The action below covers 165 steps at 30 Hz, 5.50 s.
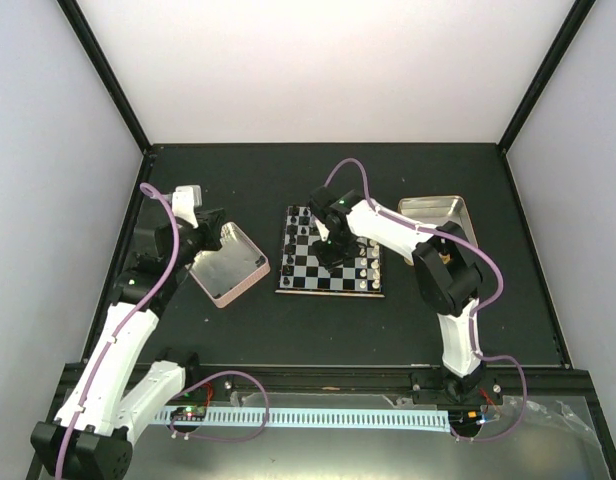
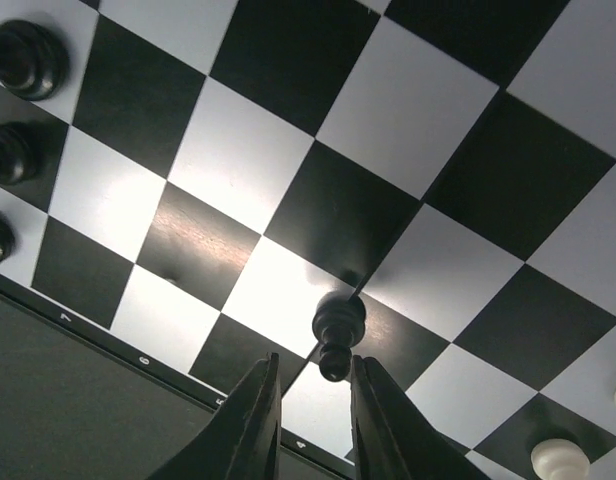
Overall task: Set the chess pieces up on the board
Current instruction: Place the chess piece on the chessboard.
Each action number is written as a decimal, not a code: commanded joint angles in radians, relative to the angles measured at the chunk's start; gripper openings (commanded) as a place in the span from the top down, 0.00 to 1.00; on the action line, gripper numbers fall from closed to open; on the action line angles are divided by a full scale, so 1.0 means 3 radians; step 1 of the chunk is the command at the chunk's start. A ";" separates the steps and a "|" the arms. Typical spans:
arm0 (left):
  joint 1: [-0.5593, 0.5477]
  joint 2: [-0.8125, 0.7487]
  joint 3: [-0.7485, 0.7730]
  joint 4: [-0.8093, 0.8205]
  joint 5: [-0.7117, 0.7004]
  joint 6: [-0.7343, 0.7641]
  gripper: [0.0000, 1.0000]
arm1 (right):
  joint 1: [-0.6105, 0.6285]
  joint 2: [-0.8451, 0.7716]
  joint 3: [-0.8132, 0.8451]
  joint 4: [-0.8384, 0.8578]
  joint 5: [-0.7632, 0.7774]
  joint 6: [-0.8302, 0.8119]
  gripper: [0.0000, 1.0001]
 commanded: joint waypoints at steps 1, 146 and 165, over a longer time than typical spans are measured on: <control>0.0012 -0.0031 0.0034 0.0028 -0.0047 0.0099 0.98 | -0.0006 0.0087 0.0106 -0.0003 -0.0009 0.0020 0.79; -0.0249 0.0715 -0.0089 0.1480 0.1785 -0.2761 0.98 | 0.0300 -0.1322 -0.1066 0.3429 -0.1119 0.0111 0.72; -0.0244 0.0720 0.0320 0.0350 0.2337 -0.1346 0.47 | 0.0291 -0.1702 -0.1315 0.3332 -0.1018 -0.0819 0.99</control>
